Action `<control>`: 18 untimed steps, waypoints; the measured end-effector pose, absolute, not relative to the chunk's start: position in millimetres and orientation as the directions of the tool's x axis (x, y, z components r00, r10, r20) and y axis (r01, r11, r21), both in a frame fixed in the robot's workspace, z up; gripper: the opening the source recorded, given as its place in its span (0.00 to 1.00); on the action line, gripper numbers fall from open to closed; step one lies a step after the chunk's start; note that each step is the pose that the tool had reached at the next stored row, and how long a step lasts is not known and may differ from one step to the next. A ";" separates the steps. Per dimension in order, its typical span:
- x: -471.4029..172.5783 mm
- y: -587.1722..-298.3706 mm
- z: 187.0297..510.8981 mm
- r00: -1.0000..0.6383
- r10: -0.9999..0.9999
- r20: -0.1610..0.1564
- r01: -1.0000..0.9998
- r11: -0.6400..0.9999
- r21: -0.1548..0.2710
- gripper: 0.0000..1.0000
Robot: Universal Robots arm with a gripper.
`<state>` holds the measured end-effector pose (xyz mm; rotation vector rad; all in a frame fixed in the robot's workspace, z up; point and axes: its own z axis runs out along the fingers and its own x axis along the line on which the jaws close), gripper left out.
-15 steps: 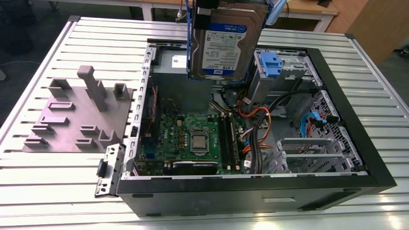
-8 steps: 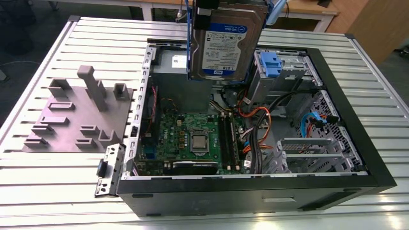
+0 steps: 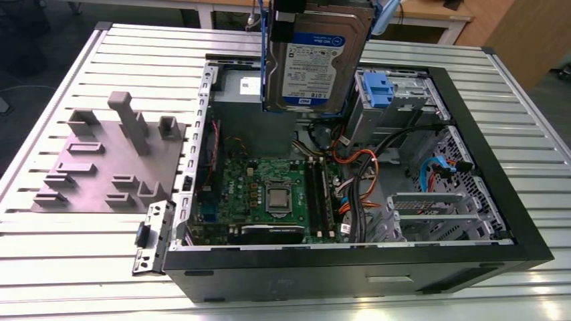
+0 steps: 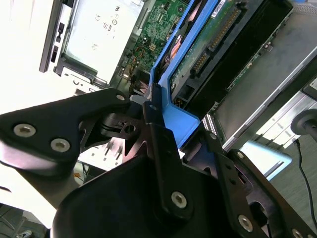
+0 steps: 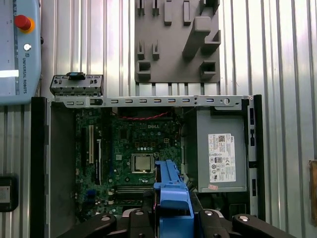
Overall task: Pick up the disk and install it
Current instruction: 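Insert the disk into the insertion slot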
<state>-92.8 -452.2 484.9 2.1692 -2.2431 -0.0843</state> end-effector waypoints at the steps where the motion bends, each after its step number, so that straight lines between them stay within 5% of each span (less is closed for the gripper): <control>1: -92.8 -452.2 484.9 -0.034 -0.999 -0.023 -0.998 0.033 0.053 0.36; 18: -92.8 -456.3 484.9 -0.034 -0.999 -0.023 -0.998 0.033 0.053 0.36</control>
